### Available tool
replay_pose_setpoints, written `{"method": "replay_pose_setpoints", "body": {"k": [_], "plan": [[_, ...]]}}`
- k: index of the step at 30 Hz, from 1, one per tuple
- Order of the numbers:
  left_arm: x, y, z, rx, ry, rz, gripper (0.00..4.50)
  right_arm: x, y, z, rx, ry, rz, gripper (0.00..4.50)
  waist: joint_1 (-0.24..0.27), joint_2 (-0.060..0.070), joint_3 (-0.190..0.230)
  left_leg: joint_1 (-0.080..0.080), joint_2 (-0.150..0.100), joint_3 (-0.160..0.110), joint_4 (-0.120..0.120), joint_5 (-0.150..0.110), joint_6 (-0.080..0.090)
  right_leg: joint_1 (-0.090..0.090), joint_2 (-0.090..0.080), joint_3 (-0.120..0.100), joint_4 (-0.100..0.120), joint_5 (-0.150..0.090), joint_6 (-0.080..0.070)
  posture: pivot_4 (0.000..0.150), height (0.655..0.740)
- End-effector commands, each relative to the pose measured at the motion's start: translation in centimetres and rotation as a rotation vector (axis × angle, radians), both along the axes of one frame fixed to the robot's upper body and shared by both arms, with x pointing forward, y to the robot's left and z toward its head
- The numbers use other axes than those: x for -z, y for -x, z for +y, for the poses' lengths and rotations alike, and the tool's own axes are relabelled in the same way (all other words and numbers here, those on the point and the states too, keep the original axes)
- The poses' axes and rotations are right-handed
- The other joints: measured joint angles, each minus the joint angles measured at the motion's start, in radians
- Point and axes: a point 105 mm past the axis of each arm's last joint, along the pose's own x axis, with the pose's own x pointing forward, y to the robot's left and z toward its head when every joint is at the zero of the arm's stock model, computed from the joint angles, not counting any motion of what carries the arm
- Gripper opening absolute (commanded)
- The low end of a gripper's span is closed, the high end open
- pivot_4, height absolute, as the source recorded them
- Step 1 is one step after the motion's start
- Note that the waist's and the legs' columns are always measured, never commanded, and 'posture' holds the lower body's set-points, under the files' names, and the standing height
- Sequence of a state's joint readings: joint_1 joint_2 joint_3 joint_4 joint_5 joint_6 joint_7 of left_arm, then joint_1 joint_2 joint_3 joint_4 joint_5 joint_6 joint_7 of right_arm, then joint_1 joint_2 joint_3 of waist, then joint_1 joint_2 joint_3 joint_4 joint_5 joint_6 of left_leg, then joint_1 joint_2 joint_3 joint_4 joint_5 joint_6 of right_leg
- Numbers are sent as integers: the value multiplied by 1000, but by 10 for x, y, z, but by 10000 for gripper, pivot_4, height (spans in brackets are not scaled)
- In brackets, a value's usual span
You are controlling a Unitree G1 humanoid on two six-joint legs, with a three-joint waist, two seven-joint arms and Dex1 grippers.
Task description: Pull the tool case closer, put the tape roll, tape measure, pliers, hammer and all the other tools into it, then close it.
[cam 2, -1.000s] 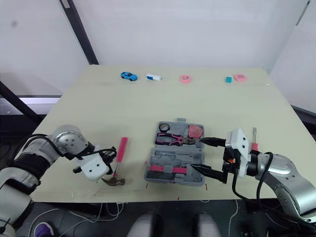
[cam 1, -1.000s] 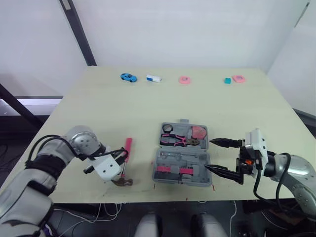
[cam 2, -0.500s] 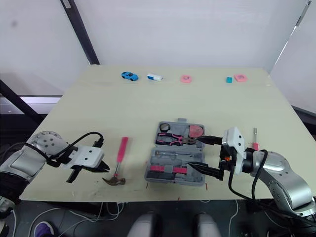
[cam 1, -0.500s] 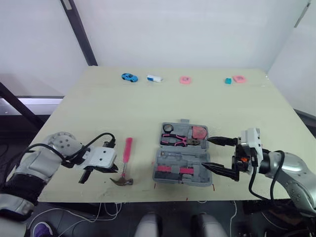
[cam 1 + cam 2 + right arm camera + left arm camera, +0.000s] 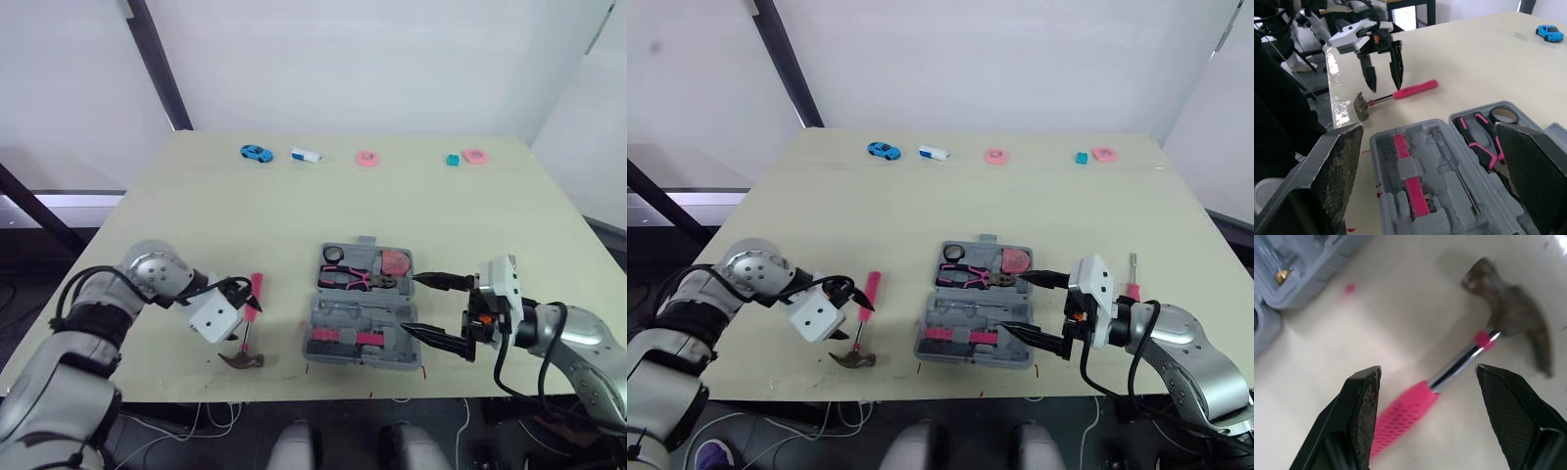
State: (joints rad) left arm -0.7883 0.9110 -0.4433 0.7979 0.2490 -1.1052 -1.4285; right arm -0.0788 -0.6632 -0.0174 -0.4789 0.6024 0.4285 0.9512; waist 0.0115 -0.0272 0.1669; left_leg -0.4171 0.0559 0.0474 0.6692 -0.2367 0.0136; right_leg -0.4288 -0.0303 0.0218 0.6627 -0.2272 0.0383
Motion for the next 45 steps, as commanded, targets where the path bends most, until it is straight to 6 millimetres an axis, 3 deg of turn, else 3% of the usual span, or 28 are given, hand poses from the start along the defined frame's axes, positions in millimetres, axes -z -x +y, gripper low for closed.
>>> {"method": "replay_pose_setpoints", "body": {"k": [1, 10, 15, 16, 17, 23, 29, 41, 45], "plan": [[0, -3, -3, 98, -50, -31, 32783, -11, 4, 0, 1, -14, -62, 45000, 1, 0, 0, 0, 0, 0, 0, 0, 0, 0, 0, 0, 0, 0, 0, 1500, 7400], [14, -9, -28, 260, -75, -51, 32783, -9, 5, -2, 17, -13, -67, 45000, 3, 0, 0, 0, 0, 0, 0, 0, 0, 1, 0, 0, 0, 0, 0, 1500, 7400], [29, -6, -28, 299, -116, -35, 32783, -9, 7, -5, 23, -8, -69, 45000, 2, -1, 0, 1, 0, 0, 0, 0, 0, 1, 0, 0, 0, 0, 1, 1500, 7400], [32, -5, -28, 307, -122, -30, 27919, -9, 7, -5, 24, -8, -69, 45000, 1, 0, -1, 1, 0, 0, 0, 0, 0, 1, 0, 0, 0, 0, 1, 1500, 7400], [34, -5, -27, 312, -126, -28, 26191, -9, 7, -5, 24, -8, -70, 45000, 1, 0, -1, 2, 0, 0, 0, 0, 0, 1, 0, 0, 0, 0, 1, 1500, 7400], [41, -6, -26, 310, -136, -27, 245, -9, 7, -4, 24, -7, -71, 45000, 8, 7, -5, 3, -1, -1, 1, 0, 0, 4, 0, 0, 0, 0, 2, 1500, 7400], [25, -17, -19, 304, -170, -73, 245, -9, 5, -4, 10, -7, -67, 45000, 6, 6, -5, 3, -2, -3, 2, 0, 0, 5, 0, 0, 0, -1, 2, 1500, 7400], [16, -12, -19, 339, -163, -33, 245, -13, 2, -4, -36, 10, -58, 45000, 1, 5, -4, 2, -2, -3, 1, 0, 0, 5, 0, 0, 0, 0, 1, 1500, 7400], [6, -15, -20, 364, -171, -48, 11359, -16, 1, -3, -45, 16, -57, 45000, 1, 3, -3, 2, -2, -3, 1, 0, 0, 5, 0, 0, 0, 0, 1, 1500, 7400]]}}
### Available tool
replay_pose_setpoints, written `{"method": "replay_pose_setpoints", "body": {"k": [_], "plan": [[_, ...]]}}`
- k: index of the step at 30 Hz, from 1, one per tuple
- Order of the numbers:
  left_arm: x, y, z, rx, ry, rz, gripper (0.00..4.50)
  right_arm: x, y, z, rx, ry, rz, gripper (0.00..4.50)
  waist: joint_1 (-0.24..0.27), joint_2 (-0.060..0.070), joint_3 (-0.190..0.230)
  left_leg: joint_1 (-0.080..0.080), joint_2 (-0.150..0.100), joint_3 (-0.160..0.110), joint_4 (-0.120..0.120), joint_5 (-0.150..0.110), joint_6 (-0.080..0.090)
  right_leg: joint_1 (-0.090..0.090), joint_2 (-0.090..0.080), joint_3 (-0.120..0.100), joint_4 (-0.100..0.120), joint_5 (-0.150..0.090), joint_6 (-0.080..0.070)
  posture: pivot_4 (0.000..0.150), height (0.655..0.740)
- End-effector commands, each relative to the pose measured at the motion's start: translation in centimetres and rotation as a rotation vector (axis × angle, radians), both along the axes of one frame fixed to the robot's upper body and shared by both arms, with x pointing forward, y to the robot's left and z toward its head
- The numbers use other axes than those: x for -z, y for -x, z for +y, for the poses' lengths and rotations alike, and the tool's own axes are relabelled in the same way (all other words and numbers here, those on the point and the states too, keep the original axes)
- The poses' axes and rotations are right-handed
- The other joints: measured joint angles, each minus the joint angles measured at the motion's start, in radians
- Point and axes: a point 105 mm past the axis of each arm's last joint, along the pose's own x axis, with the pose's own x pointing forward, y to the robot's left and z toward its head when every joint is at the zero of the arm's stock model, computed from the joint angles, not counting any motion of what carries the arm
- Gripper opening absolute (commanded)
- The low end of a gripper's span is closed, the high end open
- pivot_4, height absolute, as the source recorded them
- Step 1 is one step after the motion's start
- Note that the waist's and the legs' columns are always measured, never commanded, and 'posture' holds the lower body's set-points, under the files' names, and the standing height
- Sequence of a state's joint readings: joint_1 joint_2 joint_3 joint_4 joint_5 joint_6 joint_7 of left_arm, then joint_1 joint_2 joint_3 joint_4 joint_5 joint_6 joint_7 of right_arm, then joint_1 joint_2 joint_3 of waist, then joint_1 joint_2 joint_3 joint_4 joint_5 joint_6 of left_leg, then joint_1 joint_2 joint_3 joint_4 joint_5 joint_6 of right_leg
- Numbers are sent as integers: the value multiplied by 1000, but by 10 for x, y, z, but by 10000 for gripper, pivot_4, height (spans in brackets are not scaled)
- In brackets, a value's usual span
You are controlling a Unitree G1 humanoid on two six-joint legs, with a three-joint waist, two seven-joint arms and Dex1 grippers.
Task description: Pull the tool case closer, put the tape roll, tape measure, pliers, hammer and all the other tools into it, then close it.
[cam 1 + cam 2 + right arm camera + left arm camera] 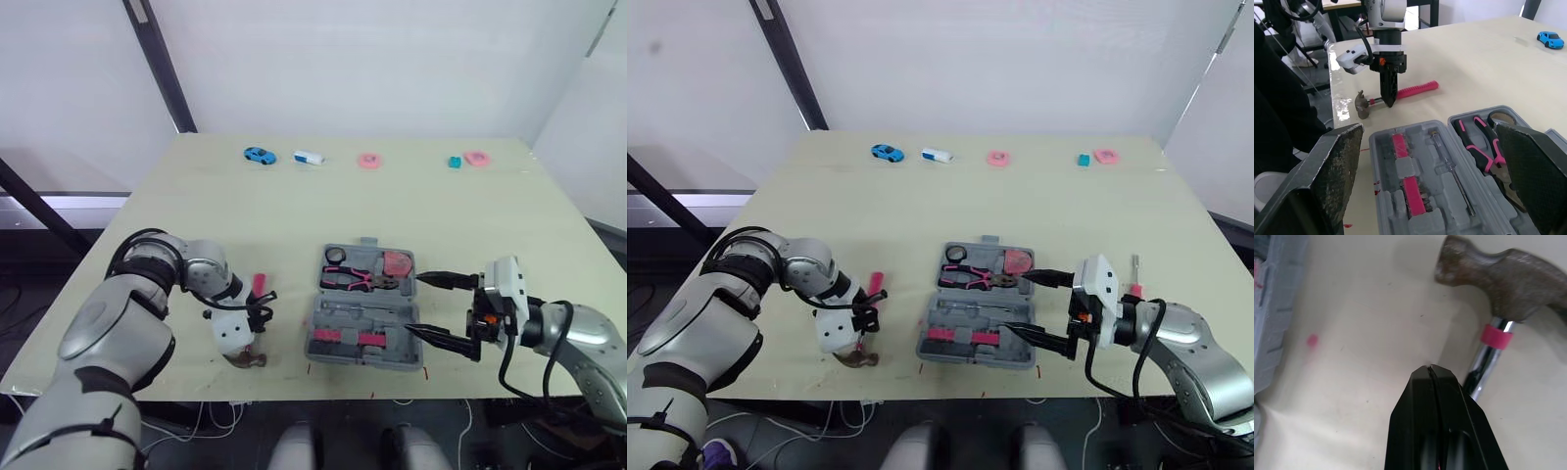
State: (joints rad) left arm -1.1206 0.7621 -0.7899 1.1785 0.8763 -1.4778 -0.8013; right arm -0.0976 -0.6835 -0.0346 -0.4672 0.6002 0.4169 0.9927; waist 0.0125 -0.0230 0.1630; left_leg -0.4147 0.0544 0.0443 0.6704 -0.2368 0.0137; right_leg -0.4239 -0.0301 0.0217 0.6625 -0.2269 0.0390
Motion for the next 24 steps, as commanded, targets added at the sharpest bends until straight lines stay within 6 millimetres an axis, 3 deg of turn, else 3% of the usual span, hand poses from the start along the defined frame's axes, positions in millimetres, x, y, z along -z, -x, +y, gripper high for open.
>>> {"method": "replay_pose_setpoints", "body": {"k": [1, 3, 12, 24], "plan": [[-17, -4, 1, 26, 2, -29, 16327, -11, 2, 2, -22, -4, -30, 45000, 0, -2, 1, 0, 0, 0, 0, 0, 0, 0, 0, 0, 0, 0, 0, 1500, 7400], [-23, -4, 1, 50, -6, -35, 21301, -12, 2, 2, -24, -3, -29, 45000, 0, -2, 1, 0, 0, 0, 0, 0, 0, 0, 0, 0, 0, 0, 0, 1500, 7400], [-32, 2, 11, 96, -63, -11, 21301, -13, 1, 3, -25, -2, -25, 45000, -1, -3, 1, 0, 0, 0, 0, 0, 0, 0, 0, 0, 0, 0, 0, 1500, 7400], [-5, 11, 7, 130, -81, 31, 21301, -13, 4, 3, -30, -2, -18, 45000, 0, -4, 2, 0, 0, 0, 0, 0, 0, 0, 0, 0, 0, 0, 0, 1500, 7400]]}}
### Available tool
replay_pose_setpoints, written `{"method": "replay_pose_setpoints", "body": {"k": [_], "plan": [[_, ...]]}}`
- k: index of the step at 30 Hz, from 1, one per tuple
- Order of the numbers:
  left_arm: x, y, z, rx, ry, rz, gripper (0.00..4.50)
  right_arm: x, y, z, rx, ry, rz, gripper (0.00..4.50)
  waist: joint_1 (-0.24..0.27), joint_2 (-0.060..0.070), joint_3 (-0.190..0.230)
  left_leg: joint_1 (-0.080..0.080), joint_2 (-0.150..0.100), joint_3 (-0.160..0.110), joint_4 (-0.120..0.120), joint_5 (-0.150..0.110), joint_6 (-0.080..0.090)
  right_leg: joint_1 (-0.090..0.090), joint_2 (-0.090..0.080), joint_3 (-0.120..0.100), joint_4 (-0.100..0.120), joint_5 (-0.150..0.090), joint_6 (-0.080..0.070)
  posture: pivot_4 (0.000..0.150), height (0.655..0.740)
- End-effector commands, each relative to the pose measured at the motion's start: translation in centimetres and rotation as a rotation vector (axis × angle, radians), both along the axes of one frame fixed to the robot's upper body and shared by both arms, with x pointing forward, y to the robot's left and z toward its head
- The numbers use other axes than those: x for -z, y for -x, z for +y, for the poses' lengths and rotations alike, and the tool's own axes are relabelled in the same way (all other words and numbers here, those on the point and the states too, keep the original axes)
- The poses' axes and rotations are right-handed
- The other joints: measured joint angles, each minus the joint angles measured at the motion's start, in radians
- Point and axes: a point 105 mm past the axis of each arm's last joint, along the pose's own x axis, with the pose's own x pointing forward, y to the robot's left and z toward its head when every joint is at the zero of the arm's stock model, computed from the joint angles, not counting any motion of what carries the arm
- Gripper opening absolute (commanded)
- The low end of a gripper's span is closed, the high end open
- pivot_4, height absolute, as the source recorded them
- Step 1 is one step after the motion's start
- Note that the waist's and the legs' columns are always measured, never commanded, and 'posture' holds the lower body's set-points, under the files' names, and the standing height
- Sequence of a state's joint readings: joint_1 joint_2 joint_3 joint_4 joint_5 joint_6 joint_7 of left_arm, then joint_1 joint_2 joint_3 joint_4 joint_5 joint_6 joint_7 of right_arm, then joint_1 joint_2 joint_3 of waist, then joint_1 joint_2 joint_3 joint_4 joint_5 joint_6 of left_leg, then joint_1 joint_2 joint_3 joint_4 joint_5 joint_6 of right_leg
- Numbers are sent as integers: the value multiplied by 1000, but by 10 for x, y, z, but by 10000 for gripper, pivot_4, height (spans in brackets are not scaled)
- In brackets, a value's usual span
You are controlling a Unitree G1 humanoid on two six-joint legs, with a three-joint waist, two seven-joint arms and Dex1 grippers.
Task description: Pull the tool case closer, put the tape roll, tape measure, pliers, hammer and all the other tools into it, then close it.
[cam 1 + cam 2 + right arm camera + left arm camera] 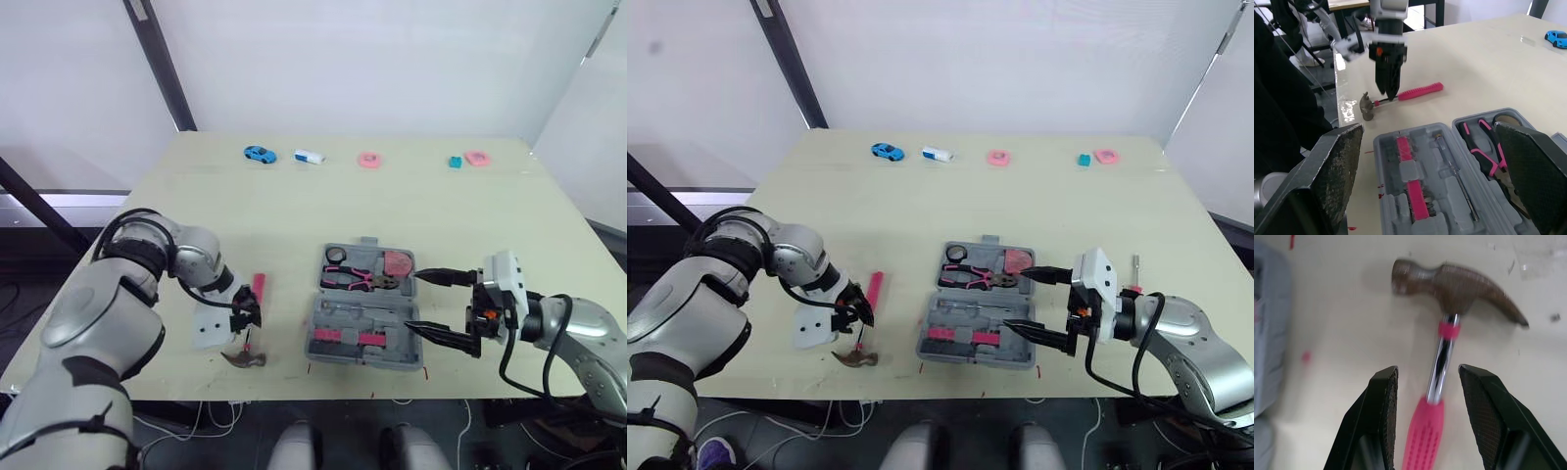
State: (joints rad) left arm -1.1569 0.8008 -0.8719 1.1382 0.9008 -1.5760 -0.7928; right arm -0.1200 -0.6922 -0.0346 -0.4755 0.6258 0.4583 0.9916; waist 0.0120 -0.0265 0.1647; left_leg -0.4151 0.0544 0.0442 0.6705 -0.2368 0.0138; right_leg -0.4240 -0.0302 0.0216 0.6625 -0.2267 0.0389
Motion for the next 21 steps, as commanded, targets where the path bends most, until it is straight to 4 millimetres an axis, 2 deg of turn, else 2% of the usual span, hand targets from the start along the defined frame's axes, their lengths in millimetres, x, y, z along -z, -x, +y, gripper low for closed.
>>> {"method": "replay_pose_setpoints", "body": {"k": [1, 2, 5, 8, 15, 21], "plan": [[5, -2, -5, 12, 0, -10, 21301, -9, 5, 0, -14, 1, -37, 45000, 1, 0, 0, 0, 0, 0, 0, 0, 0, 0, 0, 0, 0, 0, 0, 1500, 7400], [8, -2, -6, 9, -6, -11, 21301, -9, 5, -1, -13, 3, -37, 45000, 1, 0, 0, 0, 0, 0, 0, 0, 0, 0, 0, 0, 0, 0, 0, 1500, 7400], [15, -3, -4, 6, -28, -16, 13936, -8, 5, -3, -7, 8, -38, 45000, 1, 0, 0, 0, 0, 0, 0, 0, 0, 0, 0, 0, 0, 0, 0, 1500, 7400], [18, -4, -1, -11, -43, -21, 396, -8, 6, -4, -1, 10, -38, 45000, 4, 0, -1, 1, 0, 0, 0, 0, 0, 0, 0, 0, 0, 0, 0, 1500, 7400], [13, -6, 10, -142, -3, -15, 396, -5, 7, -5, 10, 9, -38, 45000, 1, 2, -2, 2, 0, 0, 0, 0, 0, 1, 0, 0, 1, 0, 0, 1500, 7400], [-3, -16, 35, -510, 53, -6, 396, -5, 7, -3, 18, 2, -43, 45000, -4, 0, -1, 1, 1, 0, 0, 0, 0, 0, 1, 0, 1, 0, 0, 1500, 7400]]}}
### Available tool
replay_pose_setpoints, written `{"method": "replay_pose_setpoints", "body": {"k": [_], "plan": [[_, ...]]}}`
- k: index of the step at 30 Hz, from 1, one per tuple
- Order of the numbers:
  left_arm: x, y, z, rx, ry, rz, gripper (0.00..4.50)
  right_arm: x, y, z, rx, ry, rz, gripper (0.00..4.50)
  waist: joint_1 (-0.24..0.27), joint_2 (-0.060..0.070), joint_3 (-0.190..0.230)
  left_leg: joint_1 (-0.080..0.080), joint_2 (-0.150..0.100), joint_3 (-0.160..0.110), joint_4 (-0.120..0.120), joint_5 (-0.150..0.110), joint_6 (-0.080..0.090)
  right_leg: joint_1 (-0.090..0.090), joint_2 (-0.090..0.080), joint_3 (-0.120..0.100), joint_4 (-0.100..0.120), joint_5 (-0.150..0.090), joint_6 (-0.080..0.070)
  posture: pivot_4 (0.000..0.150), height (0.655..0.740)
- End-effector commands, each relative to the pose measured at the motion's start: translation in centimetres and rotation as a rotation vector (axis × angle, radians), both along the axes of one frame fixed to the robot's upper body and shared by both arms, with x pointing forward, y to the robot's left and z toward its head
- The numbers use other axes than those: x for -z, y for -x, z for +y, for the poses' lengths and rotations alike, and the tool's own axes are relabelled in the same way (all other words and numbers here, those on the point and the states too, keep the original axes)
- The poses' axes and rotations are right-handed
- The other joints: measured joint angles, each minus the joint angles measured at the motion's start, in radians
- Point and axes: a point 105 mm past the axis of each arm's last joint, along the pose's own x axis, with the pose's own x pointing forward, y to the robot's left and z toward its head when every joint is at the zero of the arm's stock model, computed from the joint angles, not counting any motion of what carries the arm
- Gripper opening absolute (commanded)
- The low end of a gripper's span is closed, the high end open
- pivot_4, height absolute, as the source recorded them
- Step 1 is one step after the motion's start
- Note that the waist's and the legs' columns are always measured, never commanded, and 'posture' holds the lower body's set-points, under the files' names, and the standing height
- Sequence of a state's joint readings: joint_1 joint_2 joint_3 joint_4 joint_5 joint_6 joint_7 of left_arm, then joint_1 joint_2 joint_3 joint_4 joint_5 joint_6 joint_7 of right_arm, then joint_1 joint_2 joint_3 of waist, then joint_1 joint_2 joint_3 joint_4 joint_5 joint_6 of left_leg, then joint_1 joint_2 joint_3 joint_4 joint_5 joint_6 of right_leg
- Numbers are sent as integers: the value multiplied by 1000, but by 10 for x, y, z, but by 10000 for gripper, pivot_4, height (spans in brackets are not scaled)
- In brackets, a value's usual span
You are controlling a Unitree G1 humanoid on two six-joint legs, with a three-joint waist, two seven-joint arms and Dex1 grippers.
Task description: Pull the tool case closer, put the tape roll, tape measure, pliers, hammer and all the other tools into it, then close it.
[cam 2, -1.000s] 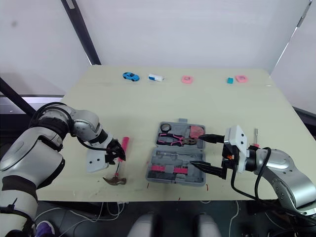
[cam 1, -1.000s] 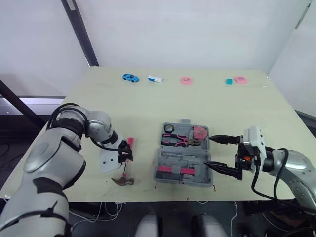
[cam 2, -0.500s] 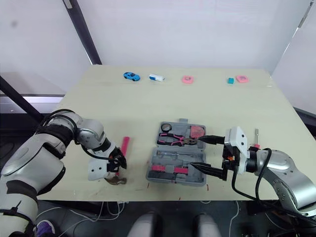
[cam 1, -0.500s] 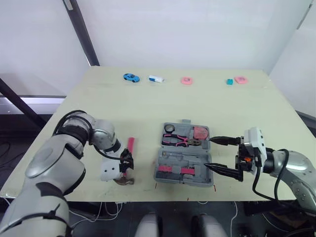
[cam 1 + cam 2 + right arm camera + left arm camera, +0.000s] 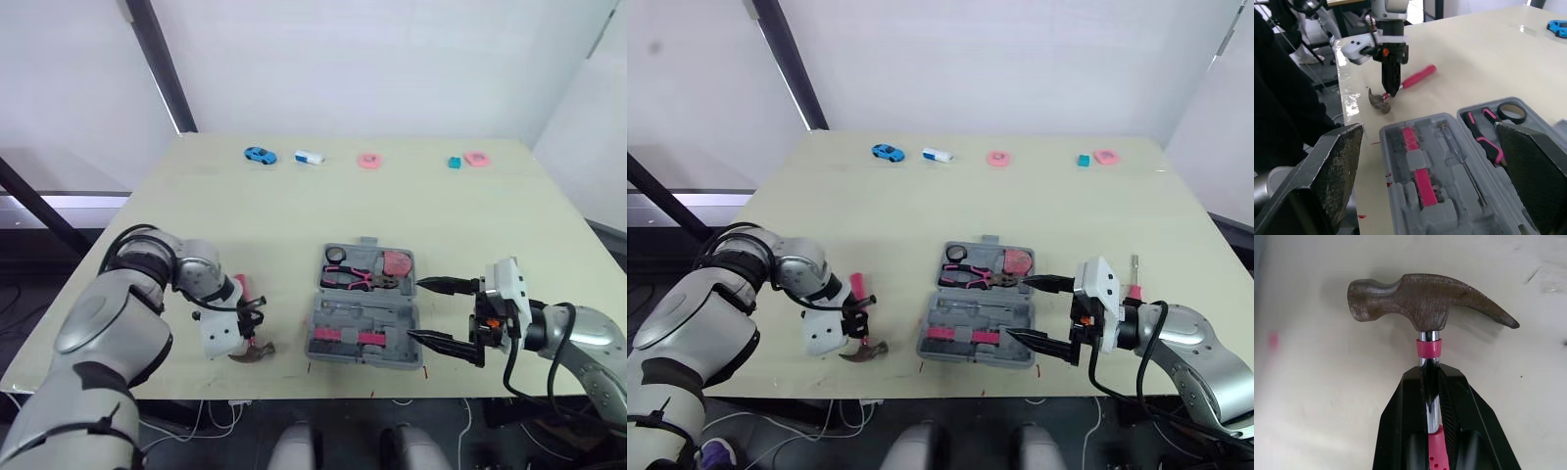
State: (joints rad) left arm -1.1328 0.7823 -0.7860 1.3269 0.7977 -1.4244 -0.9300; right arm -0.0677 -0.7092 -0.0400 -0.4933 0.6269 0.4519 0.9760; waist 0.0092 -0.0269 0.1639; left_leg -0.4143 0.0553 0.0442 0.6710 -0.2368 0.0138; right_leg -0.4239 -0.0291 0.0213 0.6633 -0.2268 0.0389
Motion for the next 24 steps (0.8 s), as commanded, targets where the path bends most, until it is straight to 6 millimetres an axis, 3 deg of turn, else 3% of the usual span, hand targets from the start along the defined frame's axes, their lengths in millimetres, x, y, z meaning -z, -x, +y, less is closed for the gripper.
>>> {"method": "replay_pose_setpoints", "body": {"k": [1, 7, 18, 21, 24], "plan": [[-12, -5, 19, -261, 57, 8, 396, -12, 1, 1, -5, -13, -68, 45000, -3, 0, 0, 0, 0, 0, 0, 0, 0, 0, 0, 0, 0, 0, 0, 1500, 7400], [-24, -11, 26, -811, 274, 153, 396, -13, 0, 3, -9, -20, -72, 45000, -12, 0, 0, -1, 1, 0, 0, 0, 0, -1, 0, 0, 0, 0, -1, 1500, 7400], [-37, 20, -14, -1758, 707, 380, 396, -13, 1, 3, -17, -20, -73, 45000, -19, -1, 0, -1, 1, -3, 0, 0, 0, -1, 0, -1, 1, -3, 4, 1500, 7400], [-34, 18, -23, -2072, 819, 446, 396, -13, 0, 3, -21, -18, -75, 45000, -18, -1, 0, -1, 0, -4, 0, 0, 0, 0, 0, -2, 1, -3, 4, 1500, 7400], [-25, 7, -18, -2255, 902, 352, 396, -13, -1, 3, -23, -18, -77, 45000, -20, -1, 0, 0, -1, -7, 1, 0, 0, 1, 1, -2, 1, -3, 4, 1500, 7400]]}}
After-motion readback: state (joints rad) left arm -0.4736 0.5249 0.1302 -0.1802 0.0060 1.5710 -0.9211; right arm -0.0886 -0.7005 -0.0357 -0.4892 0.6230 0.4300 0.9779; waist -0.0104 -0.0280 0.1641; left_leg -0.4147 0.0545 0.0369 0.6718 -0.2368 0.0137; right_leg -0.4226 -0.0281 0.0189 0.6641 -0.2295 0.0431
